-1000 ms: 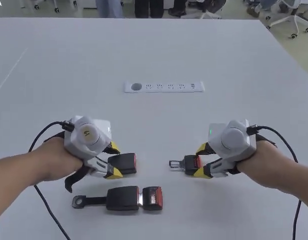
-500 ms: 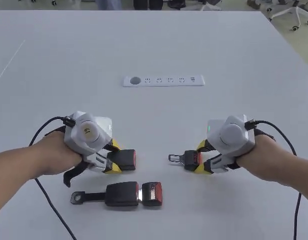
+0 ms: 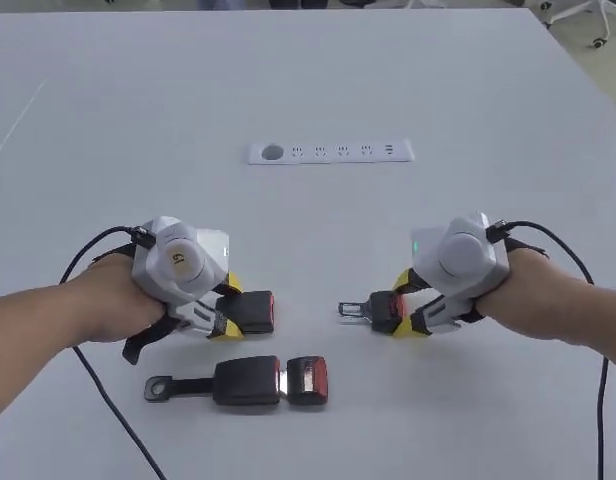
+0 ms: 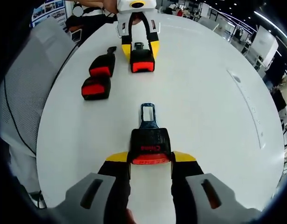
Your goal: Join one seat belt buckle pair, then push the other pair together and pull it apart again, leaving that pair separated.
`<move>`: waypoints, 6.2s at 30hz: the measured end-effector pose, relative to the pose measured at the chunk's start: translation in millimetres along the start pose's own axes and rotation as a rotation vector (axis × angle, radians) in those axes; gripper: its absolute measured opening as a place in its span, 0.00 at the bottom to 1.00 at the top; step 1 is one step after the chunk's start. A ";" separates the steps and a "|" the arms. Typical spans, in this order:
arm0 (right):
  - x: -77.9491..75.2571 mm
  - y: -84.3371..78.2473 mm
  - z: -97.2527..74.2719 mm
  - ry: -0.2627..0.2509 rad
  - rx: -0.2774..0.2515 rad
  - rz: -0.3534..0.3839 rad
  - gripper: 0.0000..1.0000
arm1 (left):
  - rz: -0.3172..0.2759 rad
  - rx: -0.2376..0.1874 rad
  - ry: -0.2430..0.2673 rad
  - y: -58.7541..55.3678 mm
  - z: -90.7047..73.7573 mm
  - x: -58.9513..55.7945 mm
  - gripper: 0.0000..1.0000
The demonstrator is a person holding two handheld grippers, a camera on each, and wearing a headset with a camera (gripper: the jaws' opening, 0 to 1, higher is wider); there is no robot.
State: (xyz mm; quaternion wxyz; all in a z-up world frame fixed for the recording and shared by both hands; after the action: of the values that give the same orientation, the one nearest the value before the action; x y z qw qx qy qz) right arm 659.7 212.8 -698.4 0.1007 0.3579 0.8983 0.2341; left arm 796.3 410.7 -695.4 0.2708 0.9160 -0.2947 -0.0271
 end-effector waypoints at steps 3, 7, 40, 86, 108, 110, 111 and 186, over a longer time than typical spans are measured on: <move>0.7 2.2 1.9 0.003 0.005 -0.012 0.31 | 0.002 0.005 -0.002 0.4 0.4 0.5 0.33; 1.7 4.7 3.3 0.004 0.002 -0.016 0.31 | 0.002 0.011 -0.004 0.8 0.1 -0.1 0.33; 16.0 71.9 40.8 0.010 -0.051 -0.091 0.31 | 0.005 0.031 -0.013 0.6 1.1 0.2 0.33; 17.2 96.8 51.5 0.019 -0.056 -0.079 0.28 | -0.002 0.018 -0.023 2.5 1.4 1.7 0.31; 19.7 101.6 55.4 0.006 -0.042 -0.056 0.28 | -0.011 0.015 -0.018 0.9 0.7 0.7 0.31; 19.4 101.6 55.5 0.007 -0.043 -0.057 0.28 | -0.010 0.014 -0.015 0.8 0.5 0.7 0.31; 19.4 101.6 55.5 0.007 -0.042 -0.058 0.29 | -0.011 0.013 -0.013 0.8 0.4 0.7 0.31; 5.0 -4.7 -3.8 0.006 0.029 0.054 0.32 | -0.052 0.044 -0.019 5.5 -1.0 -2.8 0.33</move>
State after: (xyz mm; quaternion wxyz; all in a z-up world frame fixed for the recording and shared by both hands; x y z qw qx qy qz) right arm 652.0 211.9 -697.5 0.0865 0.3826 0.8919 0.2249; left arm 791.3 409.0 -692.1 0.2472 0.9287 -0.2739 -0.0362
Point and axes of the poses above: the centre of the closed fingertips' face, and the gripper's own axes: z roughly forward along the fingers, x roughly to its left, y roughly out of its top, the point moved 6 cm from there along -z, roughly backward along the fingers, and after that the axes turned 5 degrees about z, right-handed, at the moved point
